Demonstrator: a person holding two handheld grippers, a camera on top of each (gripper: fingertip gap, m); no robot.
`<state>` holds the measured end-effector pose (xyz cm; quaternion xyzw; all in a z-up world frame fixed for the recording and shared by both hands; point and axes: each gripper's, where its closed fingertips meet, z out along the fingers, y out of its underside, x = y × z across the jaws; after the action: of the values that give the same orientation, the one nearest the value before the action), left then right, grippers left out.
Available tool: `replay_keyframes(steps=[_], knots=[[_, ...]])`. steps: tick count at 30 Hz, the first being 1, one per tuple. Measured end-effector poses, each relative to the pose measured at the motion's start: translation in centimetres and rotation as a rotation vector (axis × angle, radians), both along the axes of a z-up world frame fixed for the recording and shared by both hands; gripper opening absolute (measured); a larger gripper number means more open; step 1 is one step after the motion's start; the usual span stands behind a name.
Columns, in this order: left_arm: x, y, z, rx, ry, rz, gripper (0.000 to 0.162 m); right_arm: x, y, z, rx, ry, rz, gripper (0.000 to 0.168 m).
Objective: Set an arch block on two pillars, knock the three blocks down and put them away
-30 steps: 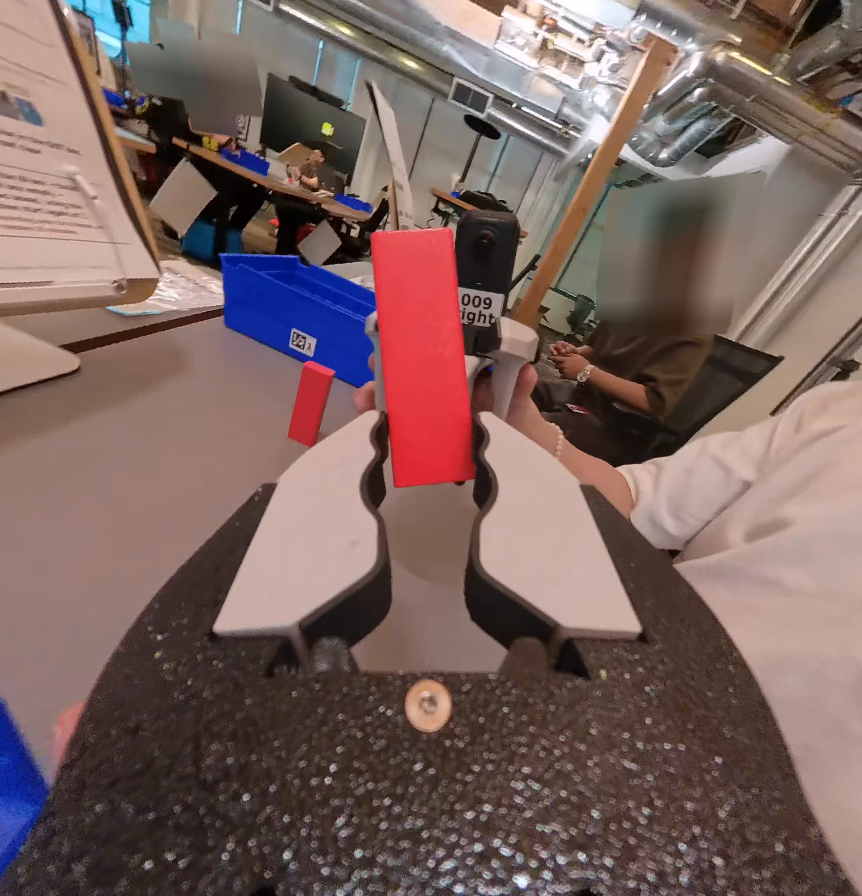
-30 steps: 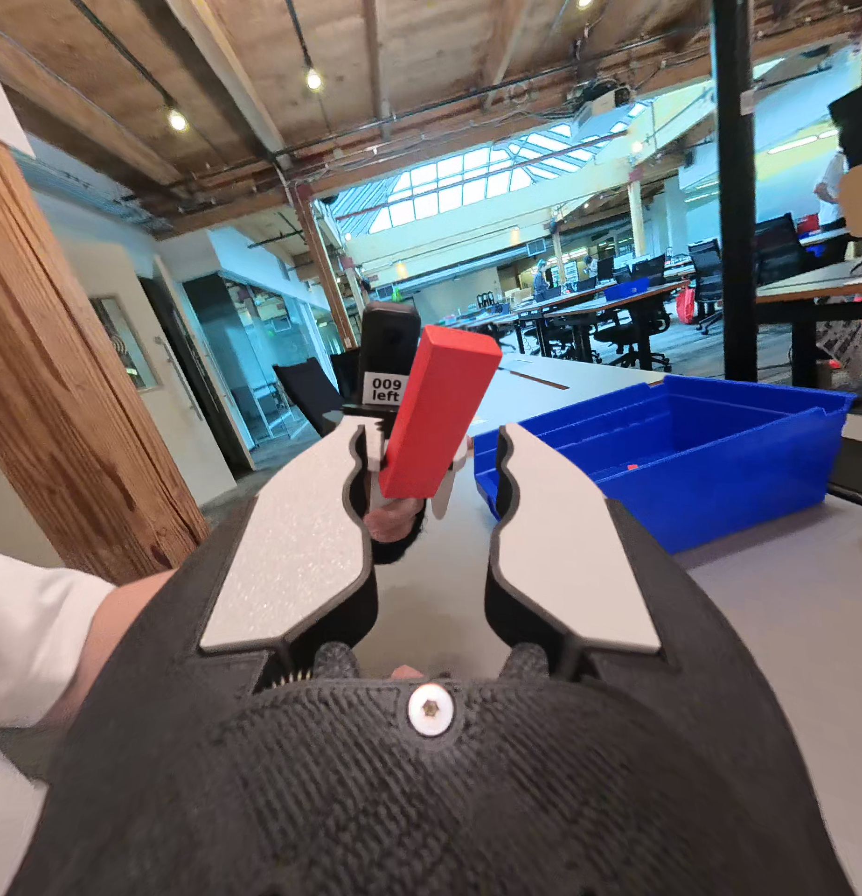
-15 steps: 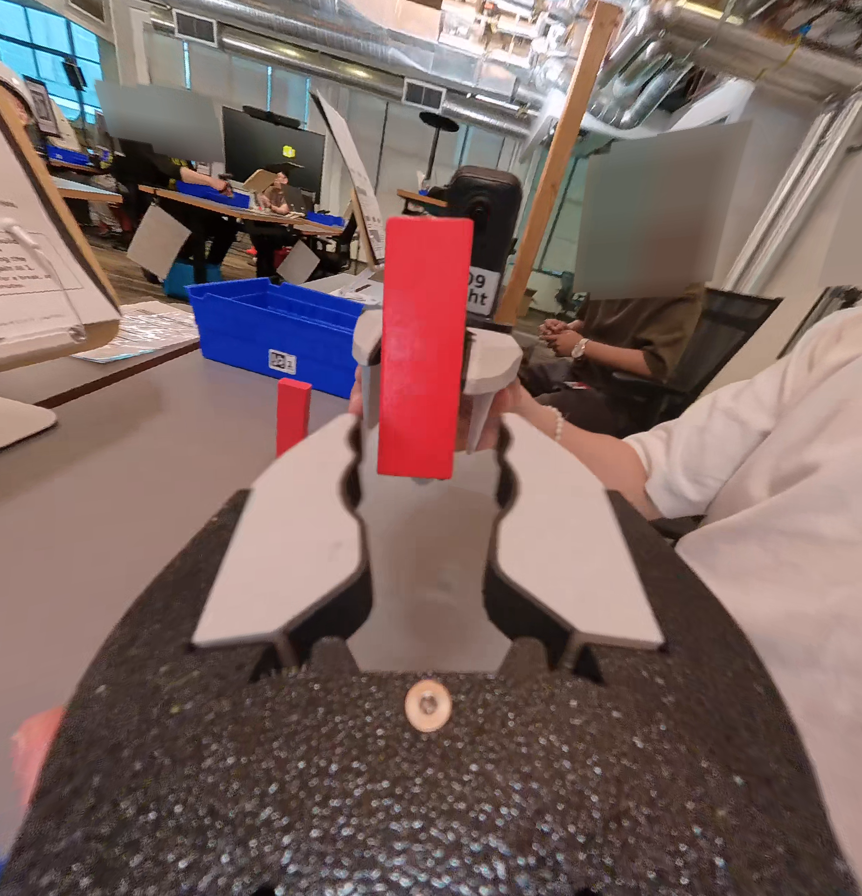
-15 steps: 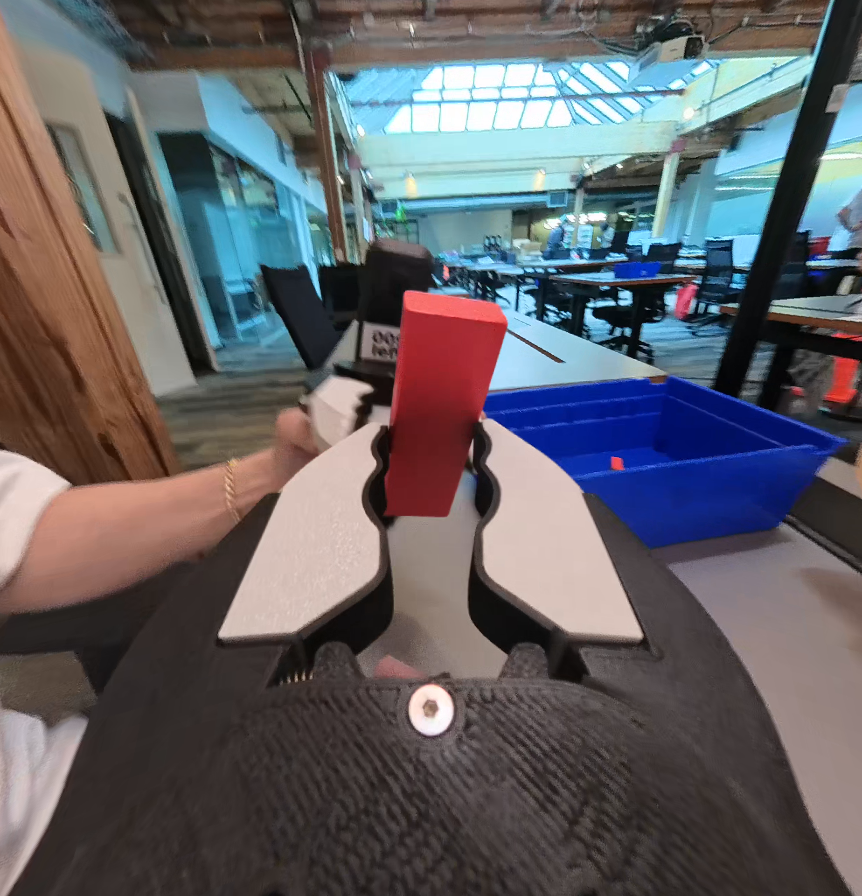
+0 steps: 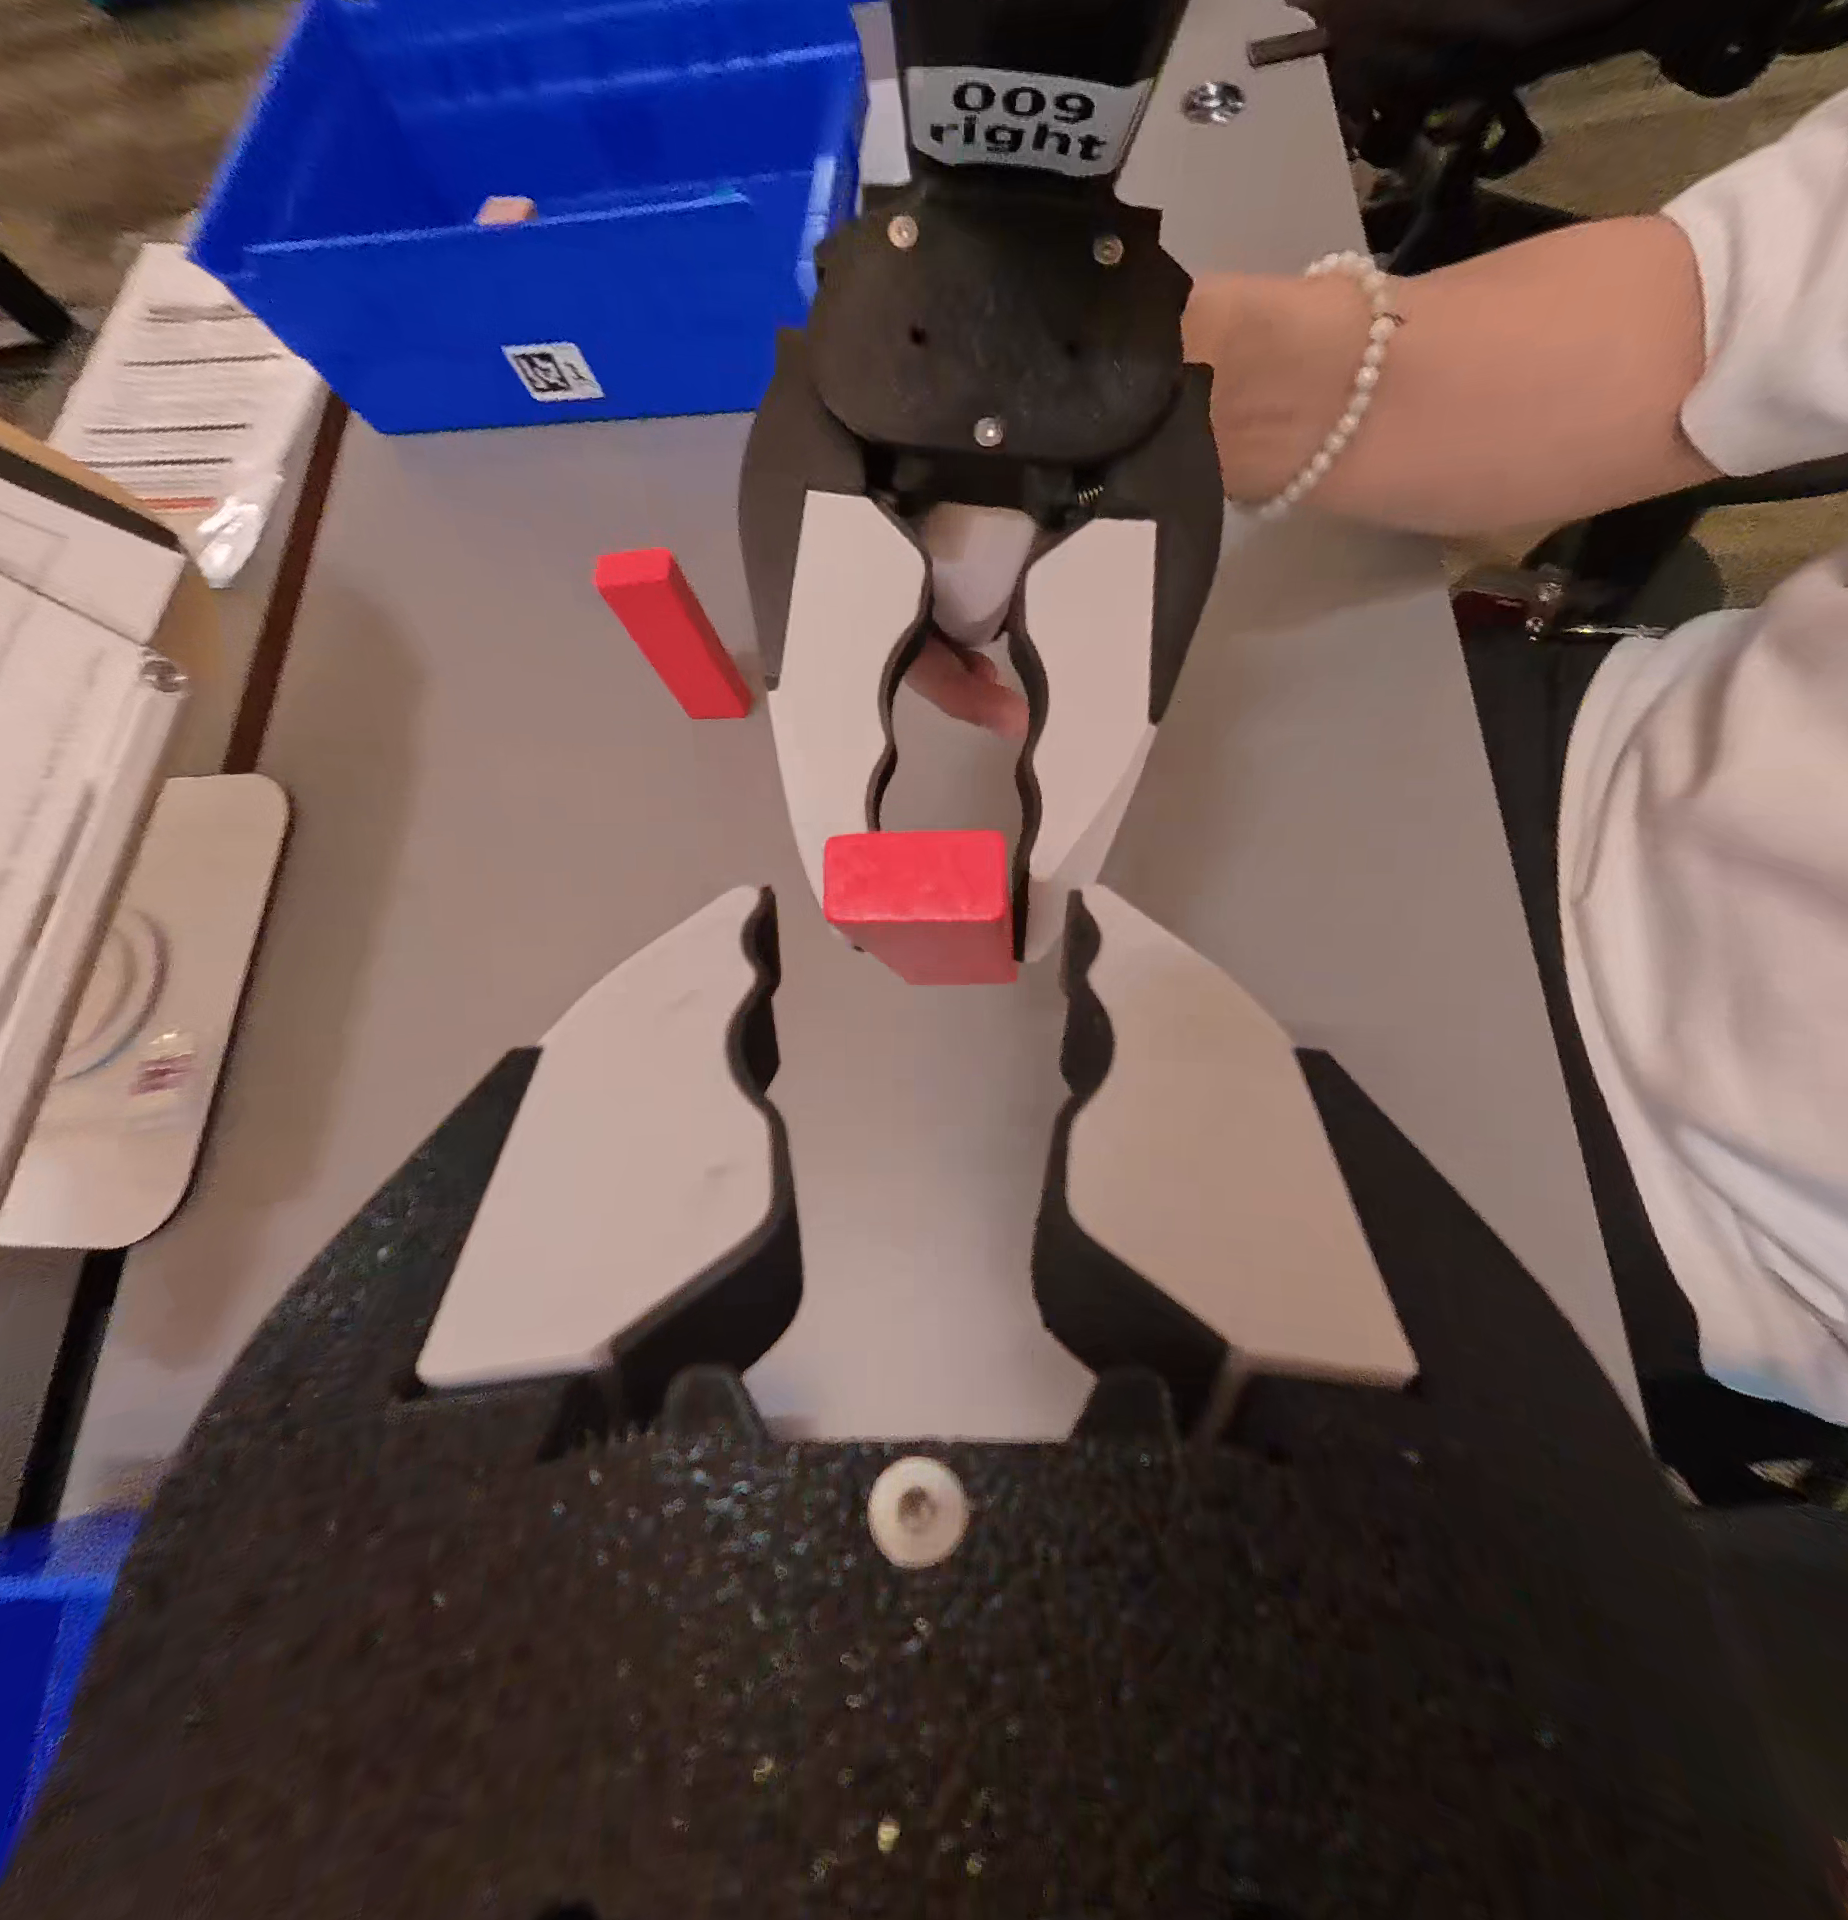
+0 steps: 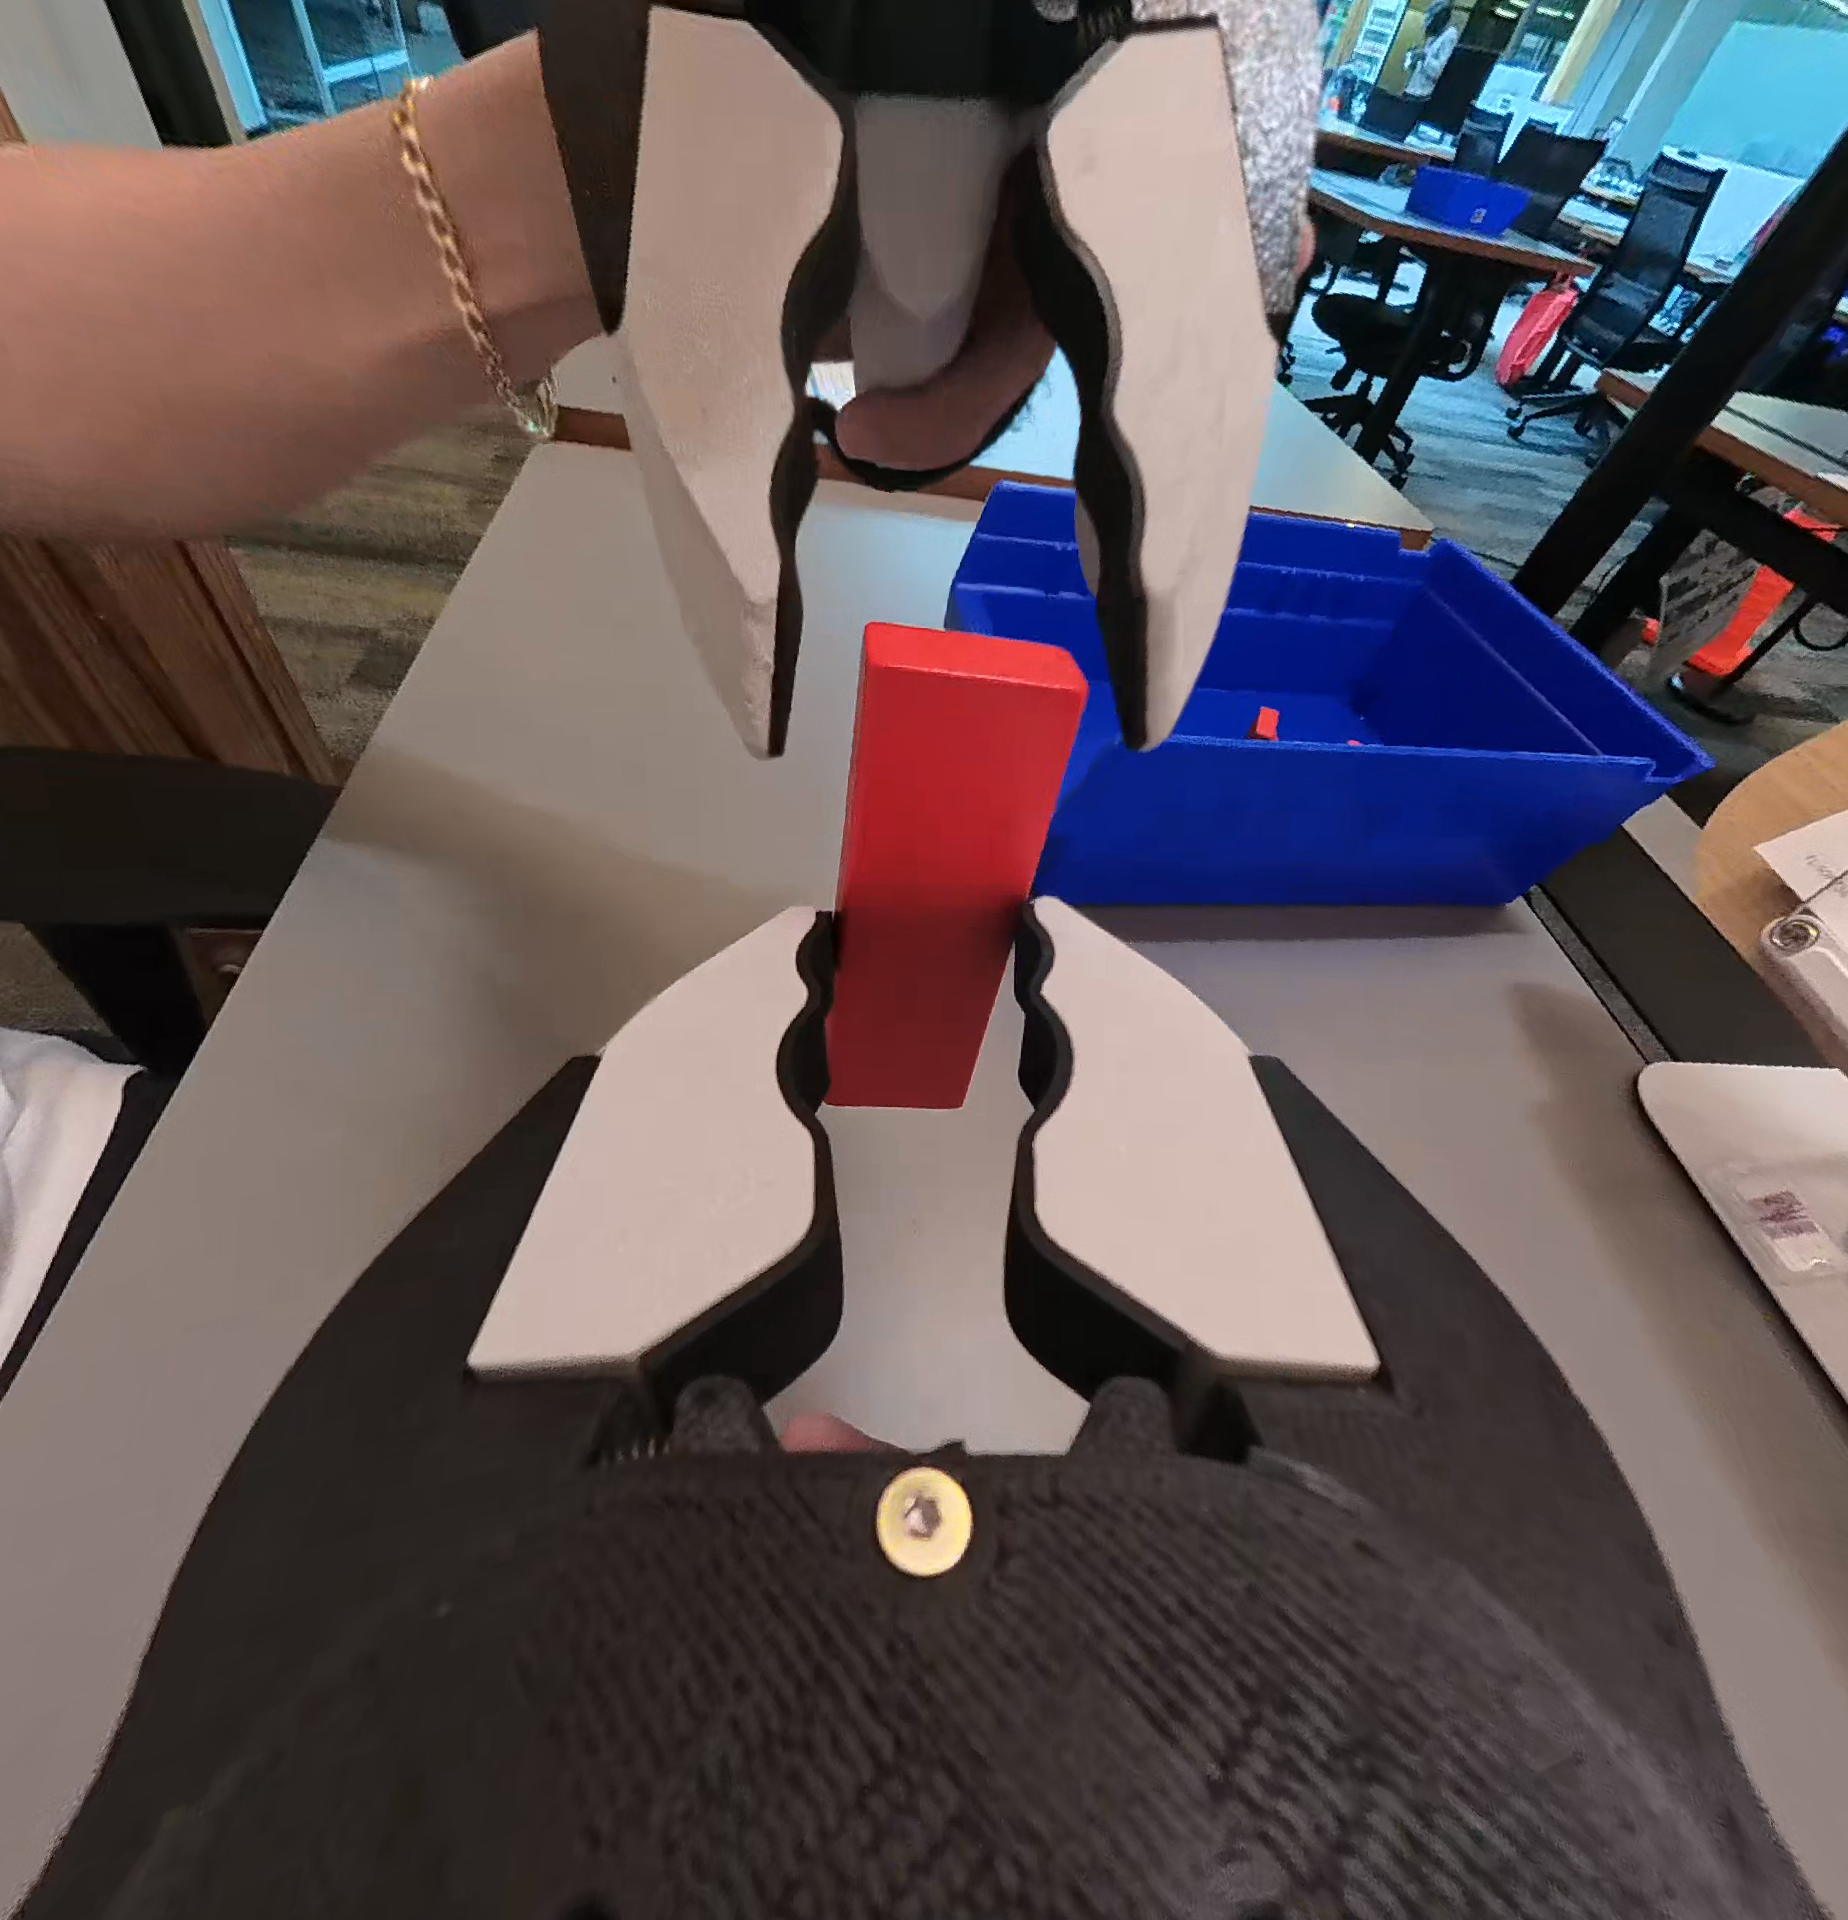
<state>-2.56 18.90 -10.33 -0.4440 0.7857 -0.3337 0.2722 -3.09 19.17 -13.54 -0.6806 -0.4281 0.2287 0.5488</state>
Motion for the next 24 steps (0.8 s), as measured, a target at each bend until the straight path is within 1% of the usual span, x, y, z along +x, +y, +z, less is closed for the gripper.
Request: replay_keyframes(steps=[4,7,9,14,16,20,24], knots=[[0.6,-0.7,-0.6,-0.018,0.027,-0.026,0.045,0.7,-0.2,-0.4,-0.001,-0.025,-0.018,0.034],[0.9,-0.6,-1.1,0.0,0.041,-0.016,0.041,0.9,-0.2,-0.5,-0.001,-0.026,-0.024,0.034],[1.2,-0.5,-1.3,0.005,0.042,-0.006,0.033,1.0,-0.2,-0.8,-0.004,-0.037,-0.02,0.034],[1.9,-0.3,-2.0,0.013,0.064,0.016,0.033,1.9,0.0,-1.6,-0.016,-0.067,-0.049,0.034],[2.6,0.1,-2.2,0.01,0.056,0.04,0.033,3.5,0.2,-1.6,-0.004,-0.074,-0.114,0.037],[4.3,2.3,-2.2,0.021,0.034,0.096,0.033,7.9,-1.2,-1.6,-0.021,-0.039,-0.224,0.055],[6.8,4.5,-3.8,0.071,0.033,0.099,0.033,12.5,-3.3,-1.5,-0.02,0.024,-0.32,0.058]])
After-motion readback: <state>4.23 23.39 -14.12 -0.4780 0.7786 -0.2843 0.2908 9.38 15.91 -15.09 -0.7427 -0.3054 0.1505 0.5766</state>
